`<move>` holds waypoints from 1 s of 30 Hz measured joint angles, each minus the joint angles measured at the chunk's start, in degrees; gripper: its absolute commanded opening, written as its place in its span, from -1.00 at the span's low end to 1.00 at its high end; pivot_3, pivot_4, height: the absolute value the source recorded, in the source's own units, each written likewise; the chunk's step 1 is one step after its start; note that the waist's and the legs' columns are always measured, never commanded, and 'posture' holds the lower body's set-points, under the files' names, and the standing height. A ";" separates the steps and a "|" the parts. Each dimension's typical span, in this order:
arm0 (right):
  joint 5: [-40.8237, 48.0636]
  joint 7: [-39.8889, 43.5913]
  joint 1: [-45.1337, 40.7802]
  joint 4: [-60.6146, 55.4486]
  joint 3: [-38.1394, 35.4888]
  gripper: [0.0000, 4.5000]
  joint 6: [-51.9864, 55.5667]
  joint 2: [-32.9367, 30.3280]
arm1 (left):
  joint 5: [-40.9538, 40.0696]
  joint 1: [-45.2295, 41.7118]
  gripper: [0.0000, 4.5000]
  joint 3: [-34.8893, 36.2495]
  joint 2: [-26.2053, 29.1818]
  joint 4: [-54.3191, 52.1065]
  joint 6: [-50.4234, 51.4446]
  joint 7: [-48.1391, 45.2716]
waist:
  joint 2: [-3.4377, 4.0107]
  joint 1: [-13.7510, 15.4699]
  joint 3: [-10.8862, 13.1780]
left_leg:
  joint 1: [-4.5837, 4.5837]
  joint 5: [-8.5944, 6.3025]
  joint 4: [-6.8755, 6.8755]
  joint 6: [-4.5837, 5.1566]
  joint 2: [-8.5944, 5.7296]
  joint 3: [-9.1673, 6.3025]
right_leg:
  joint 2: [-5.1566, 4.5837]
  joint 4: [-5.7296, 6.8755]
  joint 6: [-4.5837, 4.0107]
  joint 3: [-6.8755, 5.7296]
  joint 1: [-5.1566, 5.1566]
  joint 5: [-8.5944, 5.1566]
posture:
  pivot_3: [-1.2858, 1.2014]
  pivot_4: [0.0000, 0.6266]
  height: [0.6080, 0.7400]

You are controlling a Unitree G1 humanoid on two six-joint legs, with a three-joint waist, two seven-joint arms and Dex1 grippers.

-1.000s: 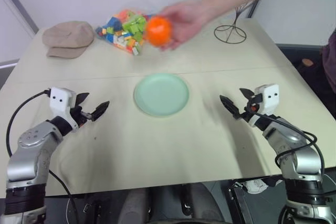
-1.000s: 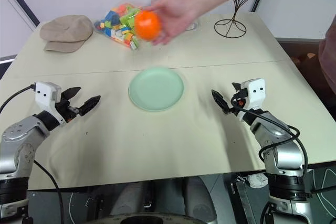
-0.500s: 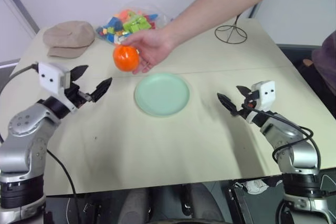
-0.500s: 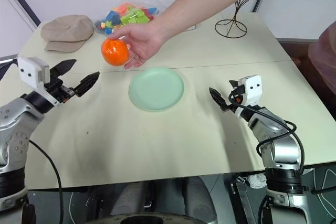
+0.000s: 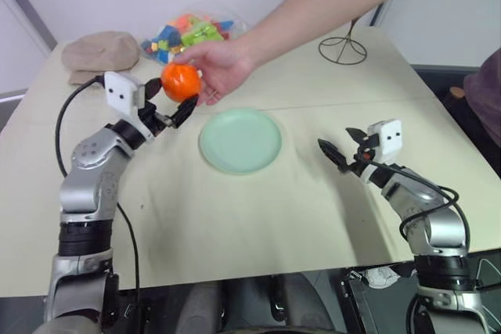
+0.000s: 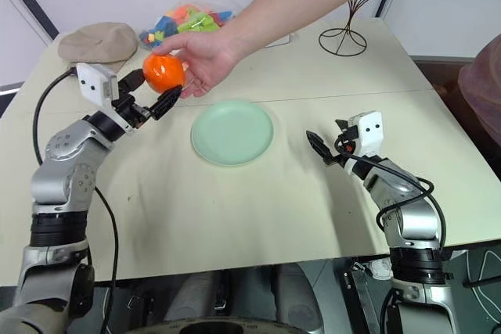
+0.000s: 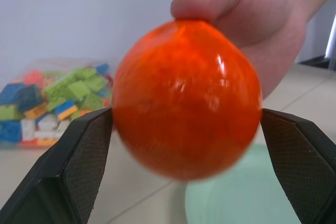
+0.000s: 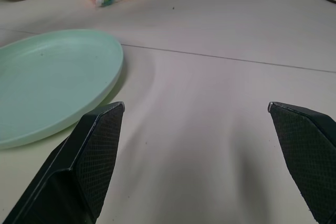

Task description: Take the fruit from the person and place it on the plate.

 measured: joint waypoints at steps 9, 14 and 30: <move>-0.05 -1.34 2.35 -2.62 -0.07 1.00 0.10 0.71 | 0.04 -0.98 0.63 -0.42 -1.25 1.65 -1.50 -0.64 | 0.00 0.10 0.00 | 0.00 0.00 0.00 0.00 -0.01 -0.01 | -0.01 0.00 0.00 0.00 0.00 0.00 | 0.03 -0.52 1.00; -0.04 -1.59 2.56 -2.77 -0.09 1.00 0.11 0.76 | -0.04 -0.97 0.48 -0.39 -1.64 1.64 -1.50 -0.71 | 0.00 0.10 0.00 | 0.00 0.00 0.00 0.00 -0.01 -0.01 | -0.01 0.00 0.00 0.00 0.01 0.00 | 0.03 -0.52 1.00; -0.02 -1.49 3.32 -2.79 -0.09 1.00 0.16 0.95 | -2.50 12.28 0.48 -0.18 8.72 -6.35 8.00 -7.47 | -0.03 0.17 0.04 | 0.03 -0.04 -0.06 0.07 0.06 -0.05 | 0.03 0.01 -0.16 0.00 0.00 -0.10 | 0.03 -0.52 1.00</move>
